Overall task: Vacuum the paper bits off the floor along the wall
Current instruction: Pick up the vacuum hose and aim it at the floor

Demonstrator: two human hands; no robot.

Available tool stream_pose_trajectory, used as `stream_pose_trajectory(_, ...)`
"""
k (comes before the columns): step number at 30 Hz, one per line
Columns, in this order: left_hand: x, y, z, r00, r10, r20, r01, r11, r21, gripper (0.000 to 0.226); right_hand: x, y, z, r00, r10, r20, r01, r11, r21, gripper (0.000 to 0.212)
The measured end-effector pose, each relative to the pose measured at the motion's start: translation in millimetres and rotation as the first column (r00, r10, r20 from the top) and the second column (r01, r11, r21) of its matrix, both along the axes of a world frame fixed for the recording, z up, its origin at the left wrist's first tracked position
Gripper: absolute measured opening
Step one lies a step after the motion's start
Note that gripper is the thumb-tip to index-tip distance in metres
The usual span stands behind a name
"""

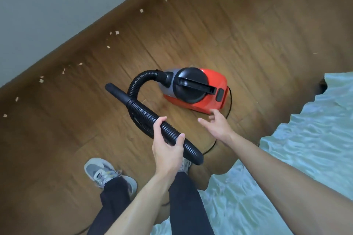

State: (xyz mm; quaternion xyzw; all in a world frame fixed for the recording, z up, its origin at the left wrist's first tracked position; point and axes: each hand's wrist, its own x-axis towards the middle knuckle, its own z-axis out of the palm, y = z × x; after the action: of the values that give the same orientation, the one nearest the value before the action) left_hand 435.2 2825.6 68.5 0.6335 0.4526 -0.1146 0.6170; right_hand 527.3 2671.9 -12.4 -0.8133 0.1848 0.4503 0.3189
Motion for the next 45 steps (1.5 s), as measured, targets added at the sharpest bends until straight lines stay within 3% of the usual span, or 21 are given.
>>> stream_pose_trajectory(4,14,-27,-24,0.999,0.028,-0.036,-0.026,0.999,0.044,0.058,25,-17,-30,0.997,-0.030,0.068,0.032,0.999,-0.037,0.073)
stream_pose_trajectory(8,21,-43,-46,0.996,0.047,-0.070,-0.037,0.990,0.135,0.057,46,-21,-64,0.993,0.032,0.117,-0.021,0.995,-0.094,0.092)
stream_pose_trajectory(21,22,-43,-74,0.993,0.020,-0.120,0.001,0.984,0.177,0.059,49,-7,-96,0.979,0.176,0.100,-0.141,0.949,-0.282,0.096)
stream_pose_trajectory(25,18,-37,-67,0.994,0.006,-0.109,0.012,0.986,0.164,0.060,47,-11,-88,0.975,0.214,0.053,-0.193,0.946,-0.259,0.100)
stream_pose_trajectory(27,13,-31,-59,0.994,-0.008,-0.113,0.024,0.989,0.144,0.060,41,-7,-78,0.976,0.212,0.041,-0.193,0.942,-0.275,0.095)
stream_pose_trajectory(30,1,-16,-46,0.993,-0.045,-0.110,0.056,0.993,0.107,0.062,29,15,-60,0.949,0.308,0.067,-0.274,0.912,-0.305,0.062)
stream_pose_trajectory(34,-15,12,-25,0.996,-0.030,-0.086,0.039,0.994,0.099,0.064,31,76,-21,0.906,0.422,-0.013,-0.420,0.904,0.078,0.046)
stream_pose_trajectory(38,-36,45,-11,0.999,0.009,-0.044,-0.005,0.996,0.094,0.067,40,155,26,0.882,0.467,-0.069,-0.385,0.796,0.468,0.046)
stream_pose_trajectory(42,-60,79,-1,0.999,0.051,-0.003,-0.050,0.998,0.022,0.069,30,220,49,0.768,0.634,-0.087,-0.456,0.638,0.620,0.049)
stream_pose_trajectory(45,-82,105,6,0.997,0.054,0.047,-0.055,0.998,0.009,0.069,10,256,55,0.704,0.700,-0.121,-0.467,0.585,0.663,0.049)
